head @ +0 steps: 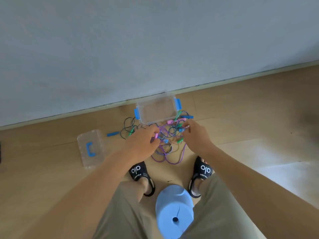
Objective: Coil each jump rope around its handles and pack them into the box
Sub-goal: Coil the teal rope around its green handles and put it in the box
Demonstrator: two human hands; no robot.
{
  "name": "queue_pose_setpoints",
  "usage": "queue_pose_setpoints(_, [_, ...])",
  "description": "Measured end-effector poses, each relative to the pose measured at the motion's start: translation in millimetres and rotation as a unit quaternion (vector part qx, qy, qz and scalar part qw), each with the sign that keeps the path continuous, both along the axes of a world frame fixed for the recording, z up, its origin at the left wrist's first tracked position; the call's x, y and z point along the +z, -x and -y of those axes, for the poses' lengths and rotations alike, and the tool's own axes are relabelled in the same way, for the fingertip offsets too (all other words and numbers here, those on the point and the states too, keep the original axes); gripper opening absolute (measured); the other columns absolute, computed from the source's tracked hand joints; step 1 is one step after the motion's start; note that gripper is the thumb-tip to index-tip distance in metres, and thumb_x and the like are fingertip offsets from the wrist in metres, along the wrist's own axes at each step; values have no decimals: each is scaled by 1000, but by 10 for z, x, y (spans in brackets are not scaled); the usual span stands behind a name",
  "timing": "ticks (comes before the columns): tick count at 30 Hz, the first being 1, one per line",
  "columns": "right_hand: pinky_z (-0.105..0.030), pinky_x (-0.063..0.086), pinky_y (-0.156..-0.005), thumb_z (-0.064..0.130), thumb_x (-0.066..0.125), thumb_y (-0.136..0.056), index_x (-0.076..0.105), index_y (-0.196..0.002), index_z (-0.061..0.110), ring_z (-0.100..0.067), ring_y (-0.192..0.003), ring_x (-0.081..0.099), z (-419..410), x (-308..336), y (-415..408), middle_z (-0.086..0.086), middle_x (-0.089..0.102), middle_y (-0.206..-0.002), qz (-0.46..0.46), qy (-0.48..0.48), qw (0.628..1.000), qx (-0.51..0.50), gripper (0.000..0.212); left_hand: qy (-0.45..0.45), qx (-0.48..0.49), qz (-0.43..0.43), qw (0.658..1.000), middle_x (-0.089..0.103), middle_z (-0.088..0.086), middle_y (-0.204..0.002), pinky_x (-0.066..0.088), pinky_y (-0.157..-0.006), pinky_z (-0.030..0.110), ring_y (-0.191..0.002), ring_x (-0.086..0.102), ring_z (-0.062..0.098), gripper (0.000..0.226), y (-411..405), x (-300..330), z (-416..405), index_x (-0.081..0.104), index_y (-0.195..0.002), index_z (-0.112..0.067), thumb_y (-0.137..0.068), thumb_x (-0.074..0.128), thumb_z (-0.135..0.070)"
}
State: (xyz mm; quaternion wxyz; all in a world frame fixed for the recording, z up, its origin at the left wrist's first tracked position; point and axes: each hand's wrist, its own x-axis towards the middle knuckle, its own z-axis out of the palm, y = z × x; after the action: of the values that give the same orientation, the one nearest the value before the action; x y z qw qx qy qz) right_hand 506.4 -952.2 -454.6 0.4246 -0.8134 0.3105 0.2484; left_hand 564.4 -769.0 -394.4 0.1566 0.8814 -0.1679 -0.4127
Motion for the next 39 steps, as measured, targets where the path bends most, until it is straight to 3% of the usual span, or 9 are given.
queue_pose_setpoints(5, [-28,45,-61,10,38,-98,50,-136,21,-24,-77,57,0,-1614,-58,-12,64,-109,-73,-16,997,36,42,-23,19,-12,999,58,0,-118,50,-91,43,-103,58,18,34,-127,-1520,-112,47,-133,-29,-98,46,-31])
queue_pose_setpoints(10, [-37,42,-102,13,43,-97,35,-151,19,-26,-123,51,-66,-3129,-215,-11,42,-152,-158,-22,977,141,55,-31,4,-23,999,59,-4,-120,49,-91,40,-105,57,17,42,-187,-3017,-172,43,-138,-28,-97,49,-27])
queue_pose_setpoints(14, [-36,35,-109,14,43,-99,30,-153,14,-30,-140,38,-124,-3992,-335,-12,33,-157,-176,-5,967,181,56,-42,-21,-21,999,56,-3,-132,47,-95,39,-116,53,19,41,-269,-3902,-145,43,-137,-24,-96,50,-27])
queue_pose_setpoints(18, [-36,37,-107,15,38,-101,41,-146,5,-34,-134,44,-200,-4503,-422,-17,44,-149,-179,23,963,201,46,-62,-40,-22,997,55,3,-132,47,-91,38,-114,54,24,43,-358,-4358,-80,41,-138,-24,-96,49,-29])
queue_pose_setpoints(22, [-34,46,-88,11,41,-96,63,-94,4,-33,-105,57,-305,-4666,-389,-18,62,-107,-115,25,983,144,23,-79,-45,-11,996,57,3,-129,49,-91,40,-112,55,25,42,-337,-4464,-94,42,-137,-25,-95,49,-30])
queue_pose_setpoints(25, [-27,35,-65,7,50,-83,42,-60,13,-25,-73,47,-329,-4636,-299,-6,47,-66,-87,13,996,21,25,-94,-55,-17,994,57,4,-129,50,-90,42,-111,56,25,41,-299,-4386,-92,42,-135,-25,-95,49,-32])
queue_pose_setpoints(29, [-28,34,-57,4,51,-79,50,-57,10,-23,-59,42,-238,-4316,-377,-4,45,-57,-13,-8,998,-66,22,-67,-56,13,996,58,7,-123,46,-76,33,-97,54,23,44,-325,-4160,-2,42,-137,-22,-95,50,-30])
queue_pose_setpoints(33, [-38,51,-65,-3,53,-79,65,-60,12,-26,-61,56,-218,-3713,-566,-10,57,-58,45,-142,976,-162,27,-22,-49,32,998,52,8,-133,51,-91,41,-111,57,24,71,-311,-3829,35,28,-148,-29,-88,64,-31])
queue_pose_setpoints(39, [-36,56,-72,-10,70,-73,65,-85,8,-22,-69,61,-310,-2647,-566,-9,62,-76,164,-131,978,17,22,116,-4,80,990,53,5,-135,44,-97,30,-119,54,21,79,-301,-3211,-104,31,-149,-27,-83,73,-35])
